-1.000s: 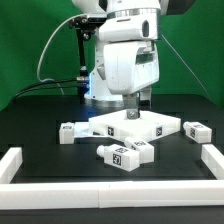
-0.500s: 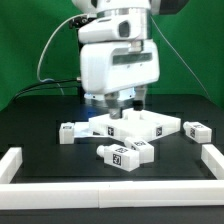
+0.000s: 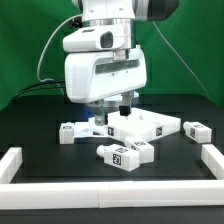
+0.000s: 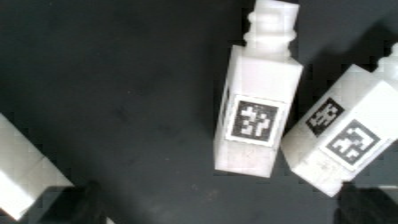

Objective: Assemble one leg

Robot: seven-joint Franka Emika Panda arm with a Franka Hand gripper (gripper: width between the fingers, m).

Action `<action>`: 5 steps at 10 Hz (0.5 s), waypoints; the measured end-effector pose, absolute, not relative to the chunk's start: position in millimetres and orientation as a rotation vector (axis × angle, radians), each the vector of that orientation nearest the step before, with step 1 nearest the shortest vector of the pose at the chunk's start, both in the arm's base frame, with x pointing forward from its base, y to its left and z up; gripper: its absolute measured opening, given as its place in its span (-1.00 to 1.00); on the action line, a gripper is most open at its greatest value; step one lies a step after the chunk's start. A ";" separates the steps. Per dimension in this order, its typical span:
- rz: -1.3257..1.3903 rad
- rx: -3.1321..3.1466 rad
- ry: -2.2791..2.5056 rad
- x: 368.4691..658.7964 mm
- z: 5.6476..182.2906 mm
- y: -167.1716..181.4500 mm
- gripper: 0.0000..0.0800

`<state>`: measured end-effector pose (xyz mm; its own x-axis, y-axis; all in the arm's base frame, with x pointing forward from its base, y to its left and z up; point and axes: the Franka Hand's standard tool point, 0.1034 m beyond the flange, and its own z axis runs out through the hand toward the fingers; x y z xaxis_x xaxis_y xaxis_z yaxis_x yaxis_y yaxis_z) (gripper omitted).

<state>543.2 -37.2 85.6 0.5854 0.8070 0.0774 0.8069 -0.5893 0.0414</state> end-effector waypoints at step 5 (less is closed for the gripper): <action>0.013 2.891 1.352 529.4 44.7 -37.9 0.62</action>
Offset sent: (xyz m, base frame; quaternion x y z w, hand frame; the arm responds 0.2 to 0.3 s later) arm -0.0075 0.0163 -0.0220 0.0242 0.0132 0.0173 0.9995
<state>529.4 -37.9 44.7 0.6412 0.7669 0.0287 0.7673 -0.6399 -0.0423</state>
